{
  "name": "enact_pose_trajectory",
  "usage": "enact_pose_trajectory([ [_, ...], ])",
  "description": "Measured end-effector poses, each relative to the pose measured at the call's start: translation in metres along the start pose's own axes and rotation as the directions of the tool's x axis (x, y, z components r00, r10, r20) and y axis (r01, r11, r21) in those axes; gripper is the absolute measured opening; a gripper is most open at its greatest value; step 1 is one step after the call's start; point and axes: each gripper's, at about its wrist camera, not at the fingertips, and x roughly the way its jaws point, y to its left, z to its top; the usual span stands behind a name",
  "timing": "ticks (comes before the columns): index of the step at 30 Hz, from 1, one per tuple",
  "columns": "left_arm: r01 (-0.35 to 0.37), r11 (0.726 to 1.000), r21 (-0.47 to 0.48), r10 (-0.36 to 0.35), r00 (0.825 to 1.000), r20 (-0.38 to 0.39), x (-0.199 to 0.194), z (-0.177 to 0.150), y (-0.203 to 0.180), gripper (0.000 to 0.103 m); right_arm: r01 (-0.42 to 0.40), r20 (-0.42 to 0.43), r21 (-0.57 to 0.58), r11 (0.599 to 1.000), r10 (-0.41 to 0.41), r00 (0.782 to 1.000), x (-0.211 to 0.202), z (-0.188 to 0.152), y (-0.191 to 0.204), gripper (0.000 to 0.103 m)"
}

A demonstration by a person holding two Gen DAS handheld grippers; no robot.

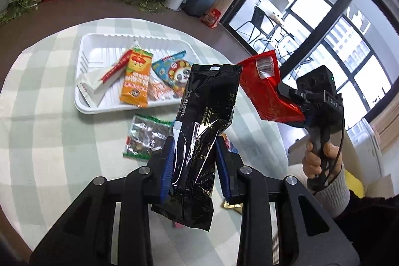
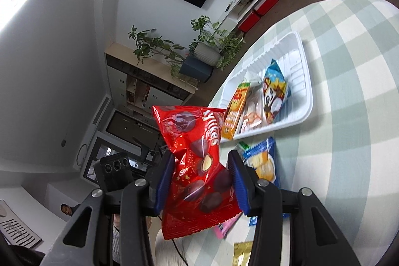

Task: Organize snacks
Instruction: 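Carry the black packet and red bag over the white tray and open both tools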

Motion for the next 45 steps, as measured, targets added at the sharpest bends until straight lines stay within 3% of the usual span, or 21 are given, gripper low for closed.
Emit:
enact_pose_trajectory([
  [15,-0.055,0.993,-0.108,0.059,0.998,0.032,0.053,0.073,0.047,0.029,0.077,0.011,0.012,0.997,-0.077,0.997,0.063,0.065,-0.021,0.049],
  [26,-0.185,0.968,-0.168,0.196,0.979,0.052,0.077,0.1,0.082,0.031,0.193,-0.016,-0.022,0.981,-0.194,0.981,0.112,0.089,-0.032,0.052],
  [28,-0.214,0.962,-0.169,0.225,0.973,0.048,0.081,0.101,0.088,0.031,0.224,-0.016,-0.042,0.974,-0.225,0.974,0.117,0.088,-0.03,0.068],
  [33,-0.243,0.954,-0.174,0.26,0.962,0.087,0.075,0.103,0.095,0.033,0.24,-0.002,-0.096,0.966,-0.242,0.97,0.114,0.084,-0.019,0.069],
  [36,-0.251,0.952,-0.177,0.274,0.954,0.121,0.065,0.106,0.096,0.043,0.241,0.008,-0.124,0.963,-0.242,0.97,0.107,0.078,-0.011,0.069],
  [39,-0.254,0.955,-0.152,0.275,0.951,0.143,0.05,0.102,0.085,0.044,0.25,0.016,-0.172,0.953,-0.251,0.968,0.1,0.069,-0.002,0.069],
  [45,-0.278,0.959,-0.055,0.283,0.946,0.16,0.021,0.069,0.047,0.046,0.309,0.03,-0.32,0.896,-0.317,0.948,0.074,0.031,0.023,0.071],
])
